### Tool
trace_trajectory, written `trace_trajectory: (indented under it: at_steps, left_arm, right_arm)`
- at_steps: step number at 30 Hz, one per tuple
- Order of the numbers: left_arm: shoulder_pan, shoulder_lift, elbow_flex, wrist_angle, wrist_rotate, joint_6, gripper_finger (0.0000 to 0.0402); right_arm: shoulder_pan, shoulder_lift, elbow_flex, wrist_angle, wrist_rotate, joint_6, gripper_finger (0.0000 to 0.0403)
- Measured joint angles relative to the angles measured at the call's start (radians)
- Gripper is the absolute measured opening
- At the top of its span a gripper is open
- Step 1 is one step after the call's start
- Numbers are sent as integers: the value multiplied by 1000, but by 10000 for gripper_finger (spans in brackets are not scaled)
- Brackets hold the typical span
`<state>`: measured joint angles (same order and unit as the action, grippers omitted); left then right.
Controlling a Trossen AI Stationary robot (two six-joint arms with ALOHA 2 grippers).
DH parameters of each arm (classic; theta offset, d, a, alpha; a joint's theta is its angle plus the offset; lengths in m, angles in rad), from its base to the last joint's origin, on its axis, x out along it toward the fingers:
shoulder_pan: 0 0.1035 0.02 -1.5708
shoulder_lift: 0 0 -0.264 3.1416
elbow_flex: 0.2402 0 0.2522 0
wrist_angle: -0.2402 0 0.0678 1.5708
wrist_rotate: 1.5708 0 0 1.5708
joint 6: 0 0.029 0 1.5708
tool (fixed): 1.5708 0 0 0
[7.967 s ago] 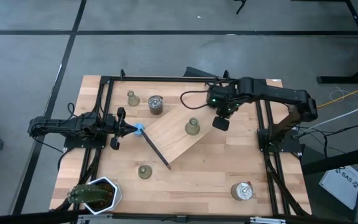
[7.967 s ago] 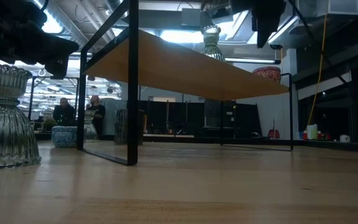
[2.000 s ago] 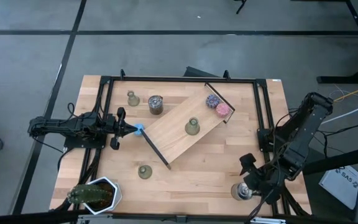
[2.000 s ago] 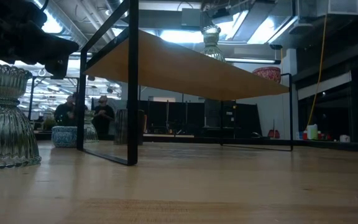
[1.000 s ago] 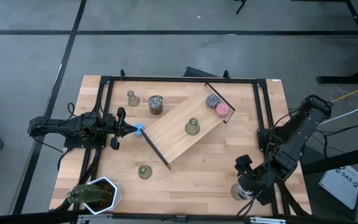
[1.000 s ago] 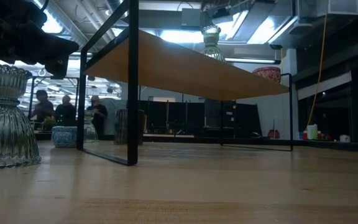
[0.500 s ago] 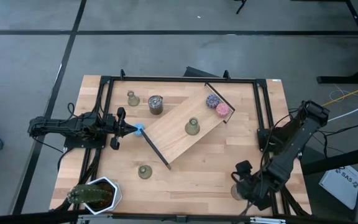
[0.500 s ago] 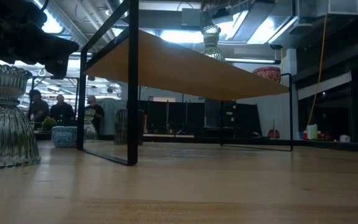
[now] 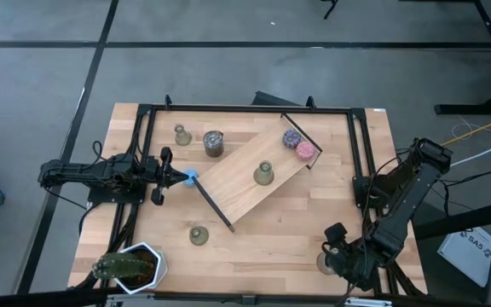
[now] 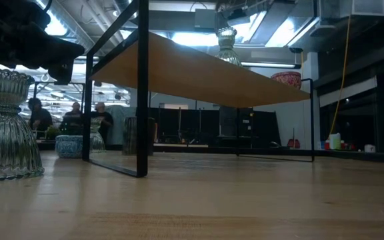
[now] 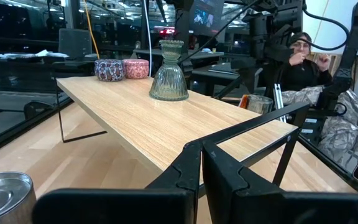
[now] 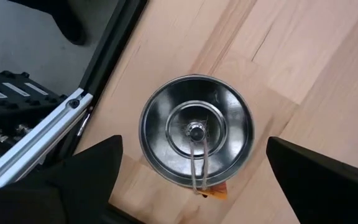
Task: Pick & Place candle stick holders
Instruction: Put the bottom silver scented candle on the shelf
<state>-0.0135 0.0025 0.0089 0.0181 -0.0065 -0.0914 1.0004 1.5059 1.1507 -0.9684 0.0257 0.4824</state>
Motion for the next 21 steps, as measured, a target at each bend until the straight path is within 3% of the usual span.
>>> trace_trajectory:
  at_steps: [21]
  left_arm:
    - [0,0,0,0,0,0,11]
  right_arm:
    - [3,57,0,1,8,-1,400]
